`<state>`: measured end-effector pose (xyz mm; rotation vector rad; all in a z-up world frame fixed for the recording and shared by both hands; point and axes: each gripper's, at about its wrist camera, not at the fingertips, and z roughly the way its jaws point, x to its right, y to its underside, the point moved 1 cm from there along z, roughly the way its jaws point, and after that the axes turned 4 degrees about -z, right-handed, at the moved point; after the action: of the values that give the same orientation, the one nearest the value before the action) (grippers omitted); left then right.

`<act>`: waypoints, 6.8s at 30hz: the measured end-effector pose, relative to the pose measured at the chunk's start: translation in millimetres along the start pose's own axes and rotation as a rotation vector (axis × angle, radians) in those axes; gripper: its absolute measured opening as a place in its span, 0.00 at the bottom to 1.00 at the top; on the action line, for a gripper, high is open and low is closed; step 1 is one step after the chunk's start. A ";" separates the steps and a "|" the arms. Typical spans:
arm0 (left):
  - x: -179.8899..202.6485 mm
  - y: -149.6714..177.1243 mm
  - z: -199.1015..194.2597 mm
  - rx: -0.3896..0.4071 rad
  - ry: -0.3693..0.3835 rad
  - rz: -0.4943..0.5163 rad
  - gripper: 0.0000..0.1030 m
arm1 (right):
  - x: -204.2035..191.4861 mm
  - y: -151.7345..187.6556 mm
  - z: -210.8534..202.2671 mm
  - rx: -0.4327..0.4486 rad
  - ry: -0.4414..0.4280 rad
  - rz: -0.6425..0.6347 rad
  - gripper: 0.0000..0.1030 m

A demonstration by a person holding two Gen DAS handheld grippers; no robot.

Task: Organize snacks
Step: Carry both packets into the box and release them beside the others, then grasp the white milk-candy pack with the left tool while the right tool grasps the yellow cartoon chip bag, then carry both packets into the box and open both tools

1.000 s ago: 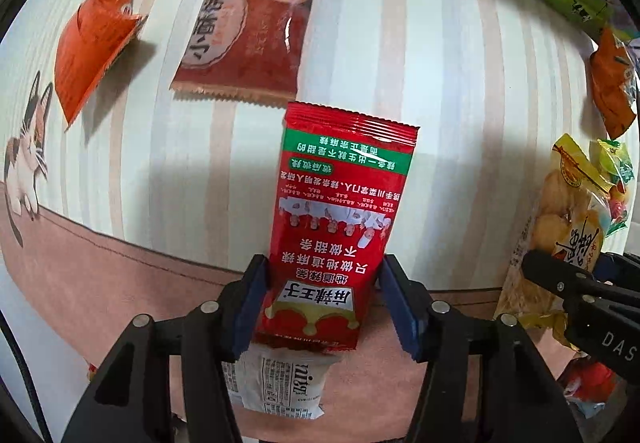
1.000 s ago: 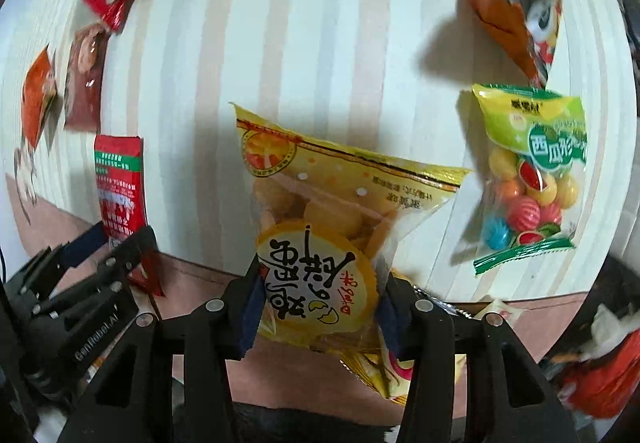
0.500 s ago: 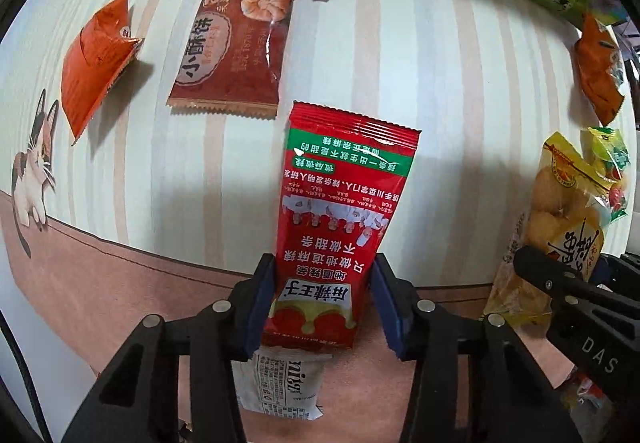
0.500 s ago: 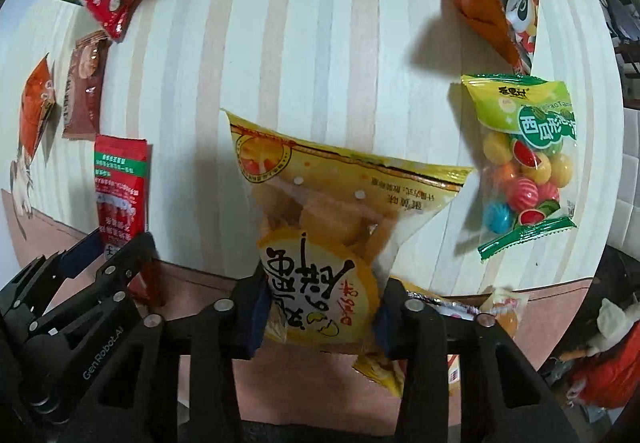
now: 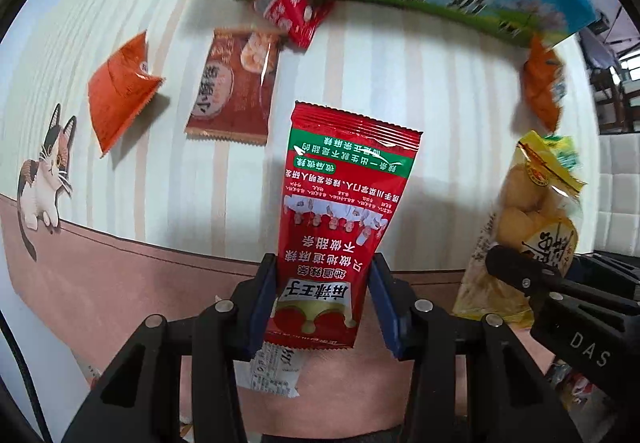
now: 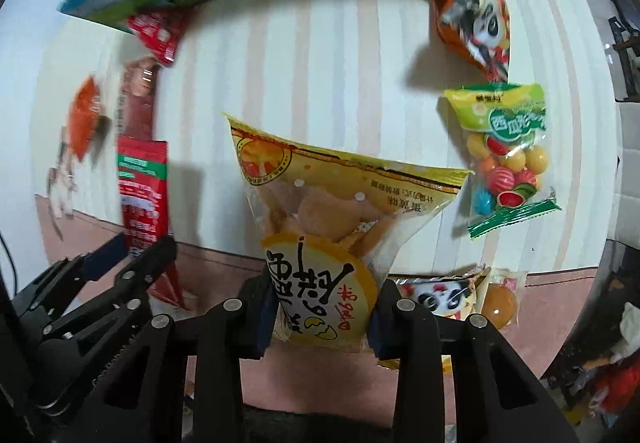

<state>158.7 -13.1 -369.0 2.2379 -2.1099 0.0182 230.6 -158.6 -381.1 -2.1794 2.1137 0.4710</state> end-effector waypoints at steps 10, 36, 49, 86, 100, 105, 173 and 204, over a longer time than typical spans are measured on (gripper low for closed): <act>-0.8 -18.1 -89.3 0.106 0.126 -0.020 0.41 | 2.3 -12.2 -95.6 0.113 -0.123 -0.040 0.37; -4.2 -279.4 -79.7 -0.025 0.041 -0.033 0.44 | 52.2 -238.5 -152.2 0.099 0.037 -0.001 0.37; -11.0 -289.3 -52.1 -0.074 0.064 -0.098 0.85 | 56.1 -259.8 -105.5 -0.024 0.097 -0.016 0.88; -24.6 -128.2 -174.2 0.418 0.088 0.059 0.85 | -14.2 -60.2 -197.2 0.458 0.180 0.067 0.90; -51.5 -28.2 -75.7 0.176 0.045 -0.002 0.96 | 46.7 38.6 -103.5 0.168 0.031 0.176 0.91; -57.6 7.0 -25.8 0.042 0.024 -0.002 0.96 | 72.8 63.4 -47.6 0.035 0.015 0.234 0.91; 11.8 -66.6 -88.1 0.125 0.184 0.140 0.66 | 55.0 -1.1 -106.4 0.166 -0.154 0.167 0.49; 38.8 -282.4 -59.3 -0.018 0.130 0.092 0.67 | 28.4 -228.8 -119.2 0.150 -0.044 0.089 0.49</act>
<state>445.0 -32.1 -319.0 2.0677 -2.1328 0.1443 476.5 -205.0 -312.3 -1.9845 2.1544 0.3506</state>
